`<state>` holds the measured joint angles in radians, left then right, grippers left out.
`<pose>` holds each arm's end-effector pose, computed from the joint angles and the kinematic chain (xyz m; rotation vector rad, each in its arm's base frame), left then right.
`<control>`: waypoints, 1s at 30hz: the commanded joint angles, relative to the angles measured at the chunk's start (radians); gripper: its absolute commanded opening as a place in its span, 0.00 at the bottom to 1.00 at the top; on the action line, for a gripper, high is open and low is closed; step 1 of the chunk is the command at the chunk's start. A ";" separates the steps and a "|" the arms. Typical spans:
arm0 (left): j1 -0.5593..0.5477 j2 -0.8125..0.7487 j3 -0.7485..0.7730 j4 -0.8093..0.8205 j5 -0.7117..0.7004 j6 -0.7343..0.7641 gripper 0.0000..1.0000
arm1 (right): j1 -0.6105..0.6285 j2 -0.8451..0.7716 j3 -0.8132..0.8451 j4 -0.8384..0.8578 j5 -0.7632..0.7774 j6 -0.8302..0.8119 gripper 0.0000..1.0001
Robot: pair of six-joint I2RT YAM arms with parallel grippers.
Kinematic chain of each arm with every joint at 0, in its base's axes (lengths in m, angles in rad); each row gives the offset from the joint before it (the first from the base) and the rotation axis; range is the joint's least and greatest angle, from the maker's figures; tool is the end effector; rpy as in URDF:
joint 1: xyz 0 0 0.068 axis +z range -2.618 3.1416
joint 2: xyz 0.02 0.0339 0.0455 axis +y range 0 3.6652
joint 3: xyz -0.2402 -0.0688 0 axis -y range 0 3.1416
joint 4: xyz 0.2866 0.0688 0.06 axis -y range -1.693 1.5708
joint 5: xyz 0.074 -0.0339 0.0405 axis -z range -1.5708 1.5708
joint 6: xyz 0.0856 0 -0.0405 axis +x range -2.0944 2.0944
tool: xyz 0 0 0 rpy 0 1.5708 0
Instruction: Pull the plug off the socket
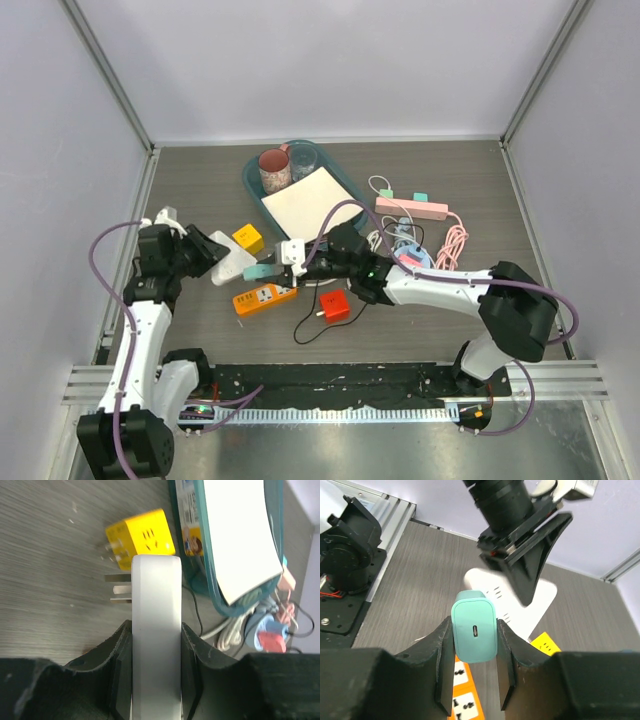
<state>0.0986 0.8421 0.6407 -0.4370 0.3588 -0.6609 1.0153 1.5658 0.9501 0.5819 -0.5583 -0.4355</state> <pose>0.2783 -0.0027 0.2023 -0.6416 2.1598 -0.7042 0.1903 0.3926 0.2322 -1.4046 0.9104 0.8888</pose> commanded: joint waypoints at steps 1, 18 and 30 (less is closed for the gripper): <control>0.015 -0.034 0.086 0.072 -0.228 -0.103 0.00 | -0.004 -0.082 -0.027 0.062 0.006 0.101 0.01; 0.165 0.360 0.053 0.544 -0.123 -0.213 0.00 | 0.000 -0.033 -0.099 -0.189 0.092 0.724 0.01; 0.168 0.517 0.031 0.548 -0.156 -0.206 0.10 | 0.062 0.194 -0.056 -0.209 0.072 0.784 0.01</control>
<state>0.2577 1.3197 0.6666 0.0437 0.2043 -0.8577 1.0622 1.7370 0.8455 0.3302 -0.4770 0.3008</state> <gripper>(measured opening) 0.385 0.366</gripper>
